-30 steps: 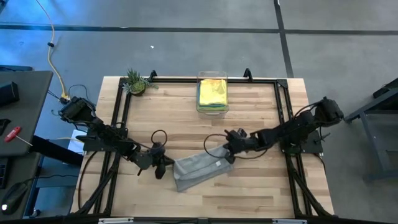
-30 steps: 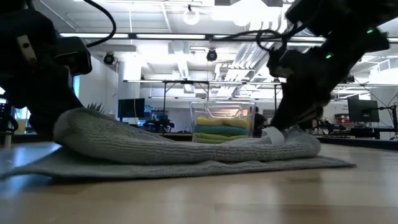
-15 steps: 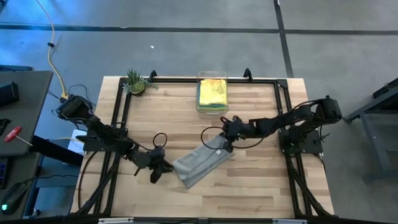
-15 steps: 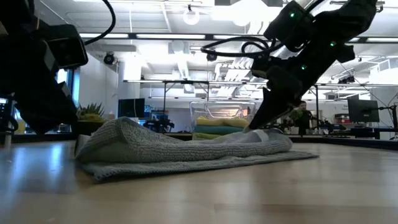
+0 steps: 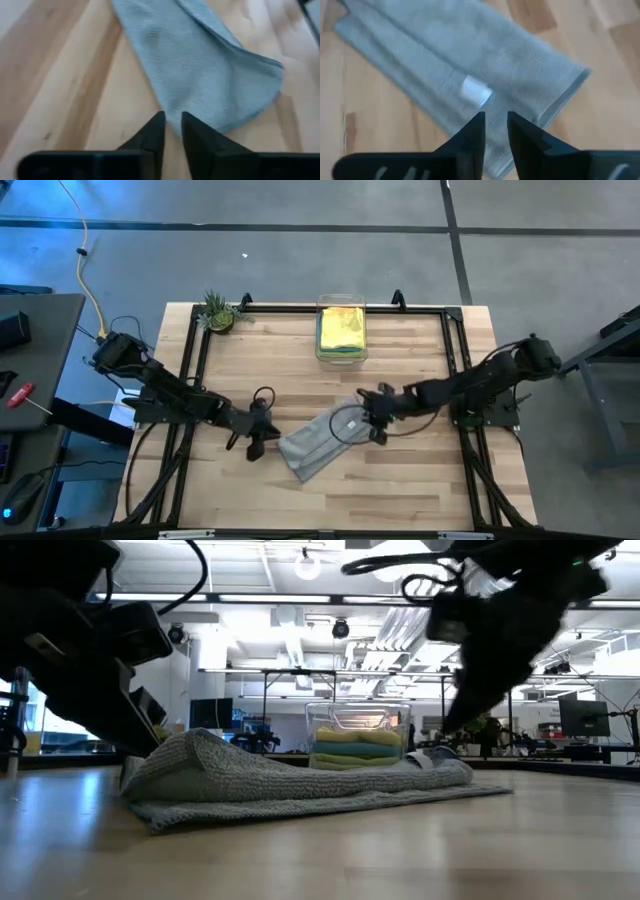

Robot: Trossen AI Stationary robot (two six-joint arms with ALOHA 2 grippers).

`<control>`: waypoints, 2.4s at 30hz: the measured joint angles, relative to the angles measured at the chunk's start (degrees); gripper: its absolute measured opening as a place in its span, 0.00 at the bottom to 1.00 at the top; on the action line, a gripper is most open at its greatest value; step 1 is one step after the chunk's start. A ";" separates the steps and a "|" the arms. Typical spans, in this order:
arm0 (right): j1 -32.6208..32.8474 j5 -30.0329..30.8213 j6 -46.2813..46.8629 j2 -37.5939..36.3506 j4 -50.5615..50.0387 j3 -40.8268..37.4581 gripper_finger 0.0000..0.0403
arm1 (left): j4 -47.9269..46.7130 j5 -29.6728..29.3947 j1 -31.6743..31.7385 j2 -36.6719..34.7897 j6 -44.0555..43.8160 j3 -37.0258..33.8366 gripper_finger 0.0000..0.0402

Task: Fold microfiber towels
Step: Fold the gray microfiber cloth

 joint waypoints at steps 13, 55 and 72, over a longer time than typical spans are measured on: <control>11.20 3.26 8.59 6.55 -1.66 -0.17 0.01 | 4.93 4.45 -1.15 5.93 2.16 0.15 0.00; 8.09 16.87 13.91 0.45 4.95 -4.76 0.00 | 19.81 14.47 -1.63 28.58 8.60 16.96 0.00; -0.41 18.41 10.18 11.47 8.25 -4.50 0.00 | 32.68 6.94 -2.76 23.98 4.41 7.41 0.00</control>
